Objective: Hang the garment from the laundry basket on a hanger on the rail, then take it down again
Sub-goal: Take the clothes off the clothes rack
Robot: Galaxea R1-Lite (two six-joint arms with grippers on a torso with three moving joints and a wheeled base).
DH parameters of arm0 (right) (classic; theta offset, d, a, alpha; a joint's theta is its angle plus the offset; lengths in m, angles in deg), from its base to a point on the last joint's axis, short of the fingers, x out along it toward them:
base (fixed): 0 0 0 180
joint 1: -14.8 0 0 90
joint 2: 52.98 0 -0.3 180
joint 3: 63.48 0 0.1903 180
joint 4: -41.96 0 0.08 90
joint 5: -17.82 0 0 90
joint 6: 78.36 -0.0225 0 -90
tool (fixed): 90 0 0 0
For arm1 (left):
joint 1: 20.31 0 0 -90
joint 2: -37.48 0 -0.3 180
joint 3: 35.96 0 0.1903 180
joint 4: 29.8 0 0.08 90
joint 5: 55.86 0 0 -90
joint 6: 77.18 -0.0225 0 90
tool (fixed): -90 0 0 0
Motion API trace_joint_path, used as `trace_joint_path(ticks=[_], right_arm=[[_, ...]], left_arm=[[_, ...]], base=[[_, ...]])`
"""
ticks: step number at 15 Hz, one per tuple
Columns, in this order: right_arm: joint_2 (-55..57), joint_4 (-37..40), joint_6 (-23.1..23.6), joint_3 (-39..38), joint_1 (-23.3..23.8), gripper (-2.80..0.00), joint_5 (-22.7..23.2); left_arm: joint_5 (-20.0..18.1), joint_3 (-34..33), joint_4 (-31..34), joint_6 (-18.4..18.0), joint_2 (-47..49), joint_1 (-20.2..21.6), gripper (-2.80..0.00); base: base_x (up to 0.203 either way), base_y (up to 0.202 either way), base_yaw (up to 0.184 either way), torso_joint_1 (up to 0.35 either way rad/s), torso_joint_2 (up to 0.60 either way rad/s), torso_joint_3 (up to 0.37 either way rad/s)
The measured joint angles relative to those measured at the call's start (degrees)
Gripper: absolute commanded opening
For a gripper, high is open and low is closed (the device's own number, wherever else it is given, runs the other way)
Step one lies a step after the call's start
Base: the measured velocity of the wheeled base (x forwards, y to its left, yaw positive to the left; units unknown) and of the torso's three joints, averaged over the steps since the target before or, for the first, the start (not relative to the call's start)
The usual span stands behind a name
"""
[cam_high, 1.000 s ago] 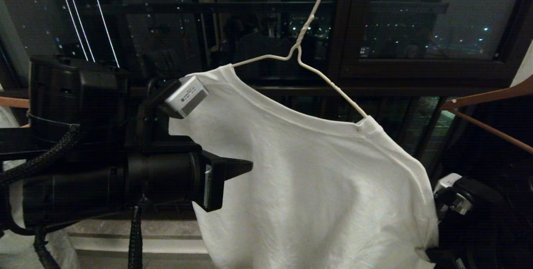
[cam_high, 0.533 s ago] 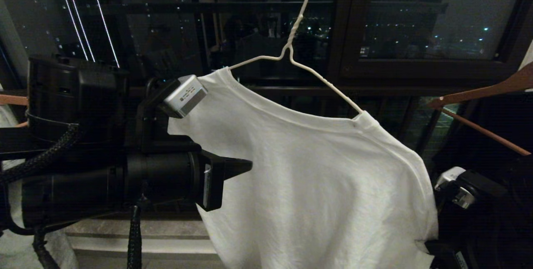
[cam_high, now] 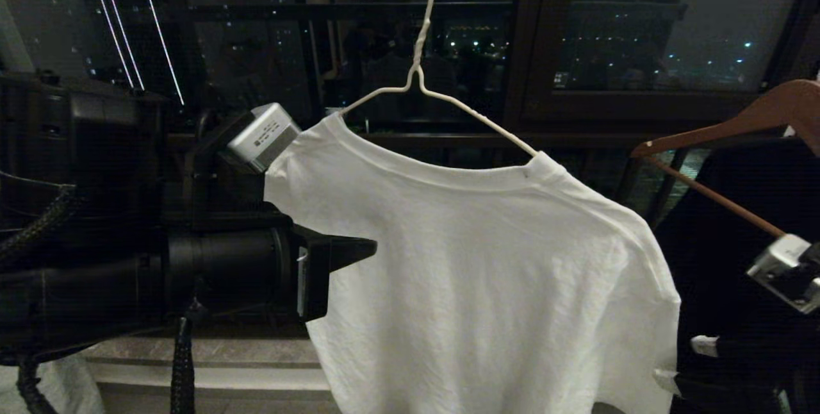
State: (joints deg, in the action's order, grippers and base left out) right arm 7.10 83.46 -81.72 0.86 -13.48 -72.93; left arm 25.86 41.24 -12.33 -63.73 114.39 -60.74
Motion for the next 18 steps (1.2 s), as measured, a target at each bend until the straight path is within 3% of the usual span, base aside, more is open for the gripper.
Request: trace_joint_path(ticks=[1, 2, 6, 9, 13, 18], right_arm=[[-2.4, 0.0, 0.0, 1.0, 0.0, 0.0, 1.3], [-4.6, 0.0, -0.1, 2.3, 0.0, -2.8, 2.0], [-9.8, 0.0, -0.2, 6.4, 0.1, -2.8, 1.7], [-12.6, 0.1, -0.2, 6.9, 0.1, -2.8, -0.1], [-18.3, 0.2, -0.1, 6.6, 0.3, -2.8, -4.3], [-25.9, 2.6, 0.4, 8.6, 7.7, -2.8, -7.6]], left_arm=[[0.9, 0.0, 1.5, 0.1, -0.8, 0.0, -2.8], [1.5, -0.3, 3.4, 0.3, -1.8, 0.0, -2.8], [2.9, -3.8, 6.8, 2.2, -7.4, 0.0, -2.8], [3.1, -8.1, 7.8, 2.2, -12.6, 3.2, -2.8], [4.2, -13.9, 7.9, 2.1, -22.9, 11.1, -2.8], [4.5, -18.1, 8.8, 2.1, -40.2, 26.8, -2.8]], base=[[0.0, 0.0, 0.0, 0.0, 0.0, 0.0], [0.0, 0.0, 0.0, 0.0, 0.0, 0.0], [0.0, 0.0, 0.0, 0.0, 0.0, 0.0], [0.0, 0.0, 0.0, 0.0, 0.0, 0.0], [0.0, 0.0, 0.0, 0.0, 0.0, 0.0], [0.0, 0.0, 0.0, 0.0, 0.0, 0.0]])
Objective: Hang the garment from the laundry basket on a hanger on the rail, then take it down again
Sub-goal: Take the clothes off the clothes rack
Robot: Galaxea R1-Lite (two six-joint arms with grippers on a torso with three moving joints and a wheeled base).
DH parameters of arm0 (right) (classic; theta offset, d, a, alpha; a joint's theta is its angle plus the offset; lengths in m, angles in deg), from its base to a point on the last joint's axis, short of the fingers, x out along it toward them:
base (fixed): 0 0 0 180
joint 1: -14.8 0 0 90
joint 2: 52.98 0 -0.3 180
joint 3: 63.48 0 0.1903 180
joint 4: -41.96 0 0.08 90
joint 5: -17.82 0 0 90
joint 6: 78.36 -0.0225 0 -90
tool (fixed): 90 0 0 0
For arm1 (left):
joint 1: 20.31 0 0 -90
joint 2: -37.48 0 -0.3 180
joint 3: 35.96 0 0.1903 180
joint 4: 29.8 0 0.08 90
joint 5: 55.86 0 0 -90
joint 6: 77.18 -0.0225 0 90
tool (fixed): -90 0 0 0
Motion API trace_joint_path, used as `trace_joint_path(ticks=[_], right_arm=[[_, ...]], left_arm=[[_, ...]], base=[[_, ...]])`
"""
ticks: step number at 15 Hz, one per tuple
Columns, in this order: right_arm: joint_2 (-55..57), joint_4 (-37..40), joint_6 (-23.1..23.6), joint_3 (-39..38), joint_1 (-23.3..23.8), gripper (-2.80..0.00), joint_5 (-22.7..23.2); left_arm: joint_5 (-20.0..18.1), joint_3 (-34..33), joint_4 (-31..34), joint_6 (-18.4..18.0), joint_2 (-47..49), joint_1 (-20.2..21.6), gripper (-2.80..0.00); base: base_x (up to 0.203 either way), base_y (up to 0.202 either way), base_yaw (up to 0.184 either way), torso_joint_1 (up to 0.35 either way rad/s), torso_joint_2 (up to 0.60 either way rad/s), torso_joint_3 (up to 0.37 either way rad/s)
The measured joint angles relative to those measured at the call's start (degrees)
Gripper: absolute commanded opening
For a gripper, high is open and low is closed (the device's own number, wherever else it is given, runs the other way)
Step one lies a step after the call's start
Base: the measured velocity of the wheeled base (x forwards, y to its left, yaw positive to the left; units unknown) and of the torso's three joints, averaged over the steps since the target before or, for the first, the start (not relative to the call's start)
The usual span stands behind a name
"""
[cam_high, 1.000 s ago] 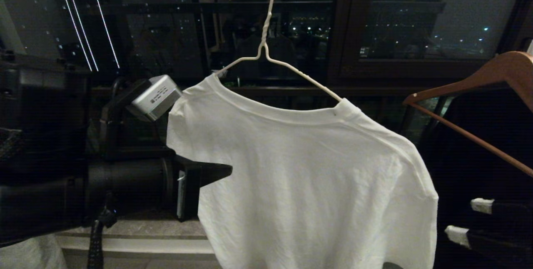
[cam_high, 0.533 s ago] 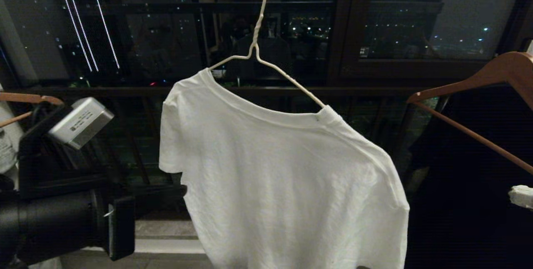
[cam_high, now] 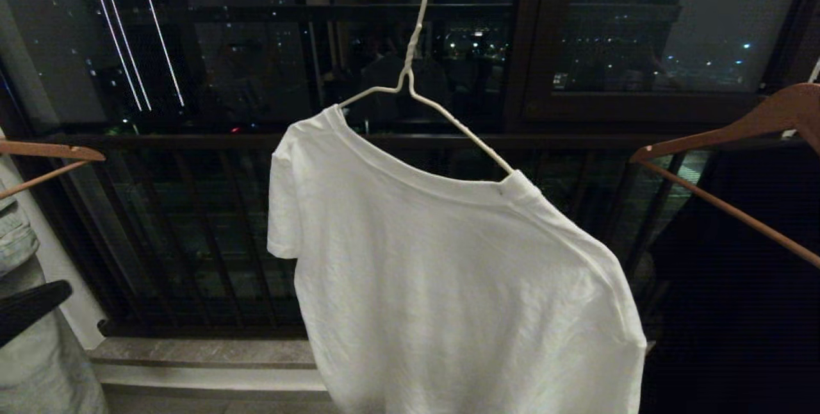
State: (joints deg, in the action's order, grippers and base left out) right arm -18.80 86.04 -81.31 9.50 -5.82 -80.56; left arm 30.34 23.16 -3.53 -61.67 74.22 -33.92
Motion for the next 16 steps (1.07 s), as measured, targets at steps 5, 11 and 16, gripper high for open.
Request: trace_joint_path(ticks=[5, 11, 16], right_arm=[[-7.5, 10.0, 0.8, 5.7, 7.4, -2.8, -8.0], [-16.2, 13.6, 2.0, -0.1, 12.0, -2.8, -5.2], [-18.4, 13.7, -1.0, -5.4, 17.5, -2.8, -5.9]], left_arm=[[-1.3, 2.4, 12.5, 0.2, -12.7, 9.6, -2.8], [-3.4, -3.9, 17.5, -5.0, -24.8, 12.5, -2.8], [-3.2, -17.5, 9.9, -15.3, -32.5, 13.2, -2.8]], base=[[0.0, 0.0, 0.0, 0.0, 0.0, 0.0], [0.0, 0.0, 0.0, 0.0, 0.0, 0.0], [0.0, 0.0, 0.0, 0.0, 0.0, 0.0]])
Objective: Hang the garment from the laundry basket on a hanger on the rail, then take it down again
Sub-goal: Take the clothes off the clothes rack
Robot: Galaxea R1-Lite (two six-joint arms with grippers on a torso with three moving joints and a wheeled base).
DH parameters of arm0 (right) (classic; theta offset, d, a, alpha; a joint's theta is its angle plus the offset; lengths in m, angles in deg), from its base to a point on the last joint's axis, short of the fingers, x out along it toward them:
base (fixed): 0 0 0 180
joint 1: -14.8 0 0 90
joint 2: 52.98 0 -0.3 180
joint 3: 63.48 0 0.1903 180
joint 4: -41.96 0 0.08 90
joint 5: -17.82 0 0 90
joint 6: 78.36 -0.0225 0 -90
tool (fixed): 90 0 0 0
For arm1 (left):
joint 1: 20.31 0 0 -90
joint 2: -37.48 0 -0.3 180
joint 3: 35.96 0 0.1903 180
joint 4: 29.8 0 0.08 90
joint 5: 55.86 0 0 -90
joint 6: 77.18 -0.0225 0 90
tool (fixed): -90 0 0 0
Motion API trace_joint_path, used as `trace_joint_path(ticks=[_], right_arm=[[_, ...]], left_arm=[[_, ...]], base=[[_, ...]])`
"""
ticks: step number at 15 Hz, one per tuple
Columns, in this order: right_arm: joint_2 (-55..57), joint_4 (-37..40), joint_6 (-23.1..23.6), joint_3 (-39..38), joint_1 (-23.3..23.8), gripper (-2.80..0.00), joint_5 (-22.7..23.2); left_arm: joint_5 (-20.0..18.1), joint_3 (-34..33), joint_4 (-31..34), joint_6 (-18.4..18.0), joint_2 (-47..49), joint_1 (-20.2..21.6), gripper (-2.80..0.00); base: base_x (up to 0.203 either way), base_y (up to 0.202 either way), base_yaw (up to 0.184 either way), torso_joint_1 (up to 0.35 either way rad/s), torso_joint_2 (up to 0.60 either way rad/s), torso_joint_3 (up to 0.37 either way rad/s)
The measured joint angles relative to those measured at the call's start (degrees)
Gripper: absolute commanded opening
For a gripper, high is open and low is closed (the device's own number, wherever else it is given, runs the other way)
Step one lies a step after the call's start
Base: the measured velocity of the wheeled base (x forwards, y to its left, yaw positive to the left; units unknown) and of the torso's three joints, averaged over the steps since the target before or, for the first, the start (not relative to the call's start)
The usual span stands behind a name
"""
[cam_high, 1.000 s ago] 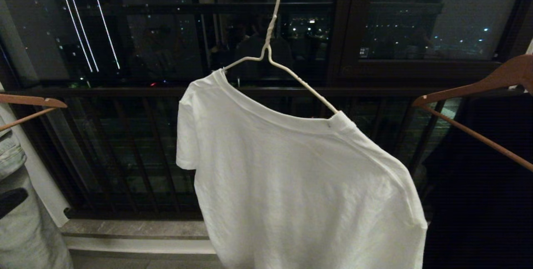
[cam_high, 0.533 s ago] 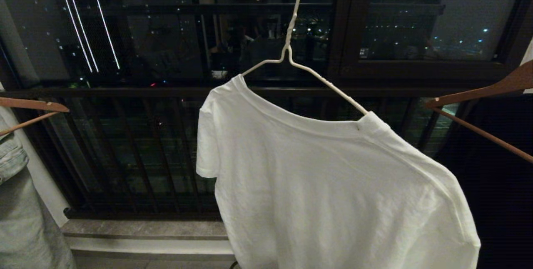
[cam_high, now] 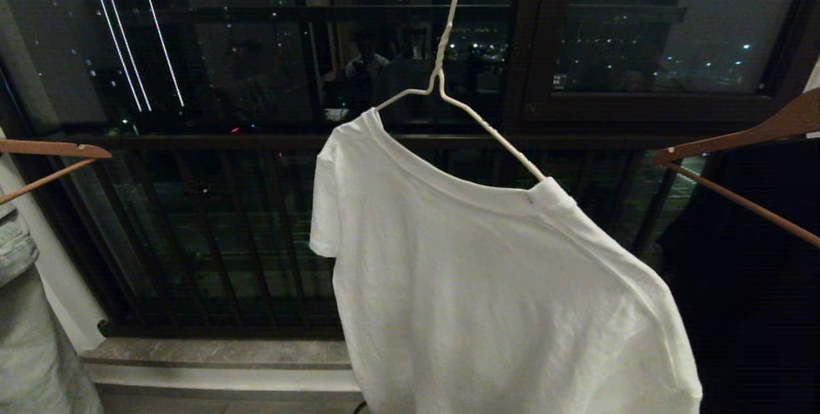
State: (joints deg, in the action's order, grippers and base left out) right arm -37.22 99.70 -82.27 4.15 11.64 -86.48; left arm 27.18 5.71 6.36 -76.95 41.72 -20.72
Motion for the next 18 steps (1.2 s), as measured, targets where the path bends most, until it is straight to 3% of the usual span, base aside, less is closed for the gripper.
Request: trace_joint_path(ticks=[4, 7, 10, 13, 18], right_arm=[[-6.1, -5.2, 1.5, -13.1, 1.9, -2.8, 8.0], [-11.6, -18.5, 7.3, -29.3, 2.1, -2.8, 13.4], [-14.3, -33.3, 12.5, -41.3, 2.3, -2.8, 15.4], [-15.4, -33.8, 11.5, -43.8, 2.3, -2.8, 15.7], [-15.8, -33.9, 8.2, -44.2, 2.3, -2.8, 15.7]], left_arm=[[0.1, -5.9, -6.5, -4.5, -2.9, 0.1, -2.8], [0.3, -10.8, -12.5, -8.2, -3.9, 0.1, -2.8], [1.6, -15.9, -15.3, -10.0, -4.1, 0.1, -2.8], [3.8, -17.8, -15.8, -12.7, -4.2, 0.1, -2.8], [4.1, -18.3, -15.7, -7.4, -4.2, 0.1, -2.8]], base=[[0.0, 0.0, 0.0, 0.0, 0.0, 0.0], [0.0, 0.0, 0.0, 0.0, 0.0, 0.0], [0.0, 0.0, 0.0, 0.0, 0.0, 0.0], [0.0, 0.0, 0.0, 0.0, 0.0, 0.0], [0.0, 0.0, 0.0, 0.0, 0.0, 0.0]])
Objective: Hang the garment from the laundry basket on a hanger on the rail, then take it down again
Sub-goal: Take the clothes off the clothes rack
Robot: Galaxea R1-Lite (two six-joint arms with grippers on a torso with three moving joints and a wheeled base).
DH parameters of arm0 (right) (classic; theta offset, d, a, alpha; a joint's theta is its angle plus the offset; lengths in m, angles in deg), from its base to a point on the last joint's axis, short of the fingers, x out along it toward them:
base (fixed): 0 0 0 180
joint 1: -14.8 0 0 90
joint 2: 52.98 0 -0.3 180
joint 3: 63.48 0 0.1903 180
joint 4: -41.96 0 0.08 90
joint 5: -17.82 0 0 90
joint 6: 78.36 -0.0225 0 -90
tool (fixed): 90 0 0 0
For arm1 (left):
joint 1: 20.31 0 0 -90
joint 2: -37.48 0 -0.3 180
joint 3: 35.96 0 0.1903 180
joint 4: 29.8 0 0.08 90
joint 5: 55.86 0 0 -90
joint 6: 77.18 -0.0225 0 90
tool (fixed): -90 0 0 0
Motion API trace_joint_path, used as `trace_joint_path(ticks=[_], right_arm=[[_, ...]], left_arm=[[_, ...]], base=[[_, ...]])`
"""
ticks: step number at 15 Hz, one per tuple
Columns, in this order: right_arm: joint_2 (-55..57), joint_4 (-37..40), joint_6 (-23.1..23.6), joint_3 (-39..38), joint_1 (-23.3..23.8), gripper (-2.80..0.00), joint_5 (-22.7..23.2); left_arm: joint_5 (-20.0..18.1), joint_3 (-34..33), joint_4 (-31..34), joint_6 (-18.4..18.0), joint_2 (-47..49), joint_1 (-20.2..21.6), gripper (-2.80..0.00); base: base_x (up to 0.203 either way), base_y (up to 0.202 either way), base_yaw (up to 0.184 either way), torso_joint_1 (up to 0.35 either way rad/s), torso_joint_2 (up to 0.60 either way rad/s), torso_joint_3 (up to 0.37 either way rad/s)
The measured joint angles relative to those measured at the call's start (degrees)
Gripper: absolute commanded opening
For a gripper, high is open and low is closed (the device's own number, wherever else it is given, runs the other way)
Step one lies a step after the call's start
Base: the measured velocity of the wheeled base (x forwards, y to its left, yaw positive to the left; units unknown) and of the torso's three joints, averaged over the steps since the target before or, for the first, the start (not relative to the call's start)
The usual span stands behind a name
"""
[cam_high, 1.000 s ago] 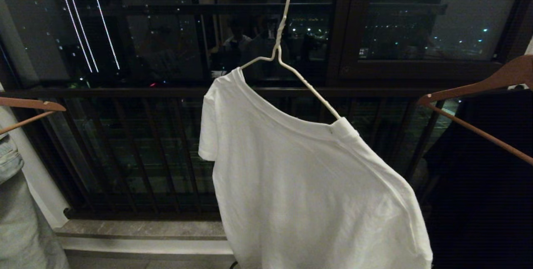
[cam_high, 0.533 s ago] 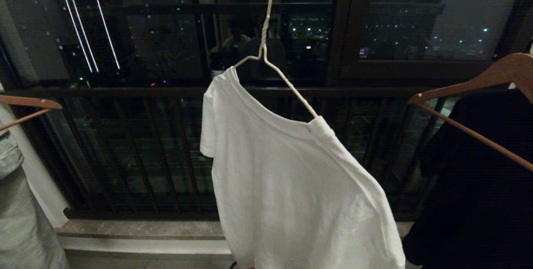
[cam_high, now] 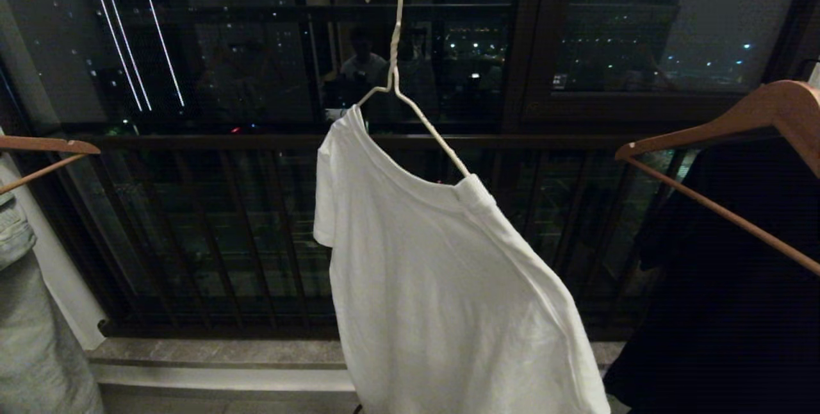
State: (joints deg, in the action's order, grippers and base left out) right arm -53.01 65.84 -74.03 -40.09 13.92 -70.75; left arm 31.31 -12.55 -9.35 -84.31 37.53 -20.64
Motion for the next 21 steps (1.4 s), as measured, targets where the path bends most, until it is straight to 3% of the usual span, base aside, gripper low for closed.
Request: trace_joint_path(ticks=[11, 21], right_arm=[[0.0, 0.0, -0.8, 0.0, 0.0, -2.8, -0.1], [0.0, 0.0, -1.6, 0.0, 0.0, -2.8, -0.4]], left_arm=[[2.1, 0.0, 0.0, 6.2, 0.0, 0.0, -2.8], [2.5, 0.0, 0.0, 6.9, 0.0, 0.0, -2.8]], base=[[0.0, 0.0, 0.0, 0.0, 0.0, 0.0], [0.0, 0.0, 0.0, 0.0, 0.0, 0.0]])
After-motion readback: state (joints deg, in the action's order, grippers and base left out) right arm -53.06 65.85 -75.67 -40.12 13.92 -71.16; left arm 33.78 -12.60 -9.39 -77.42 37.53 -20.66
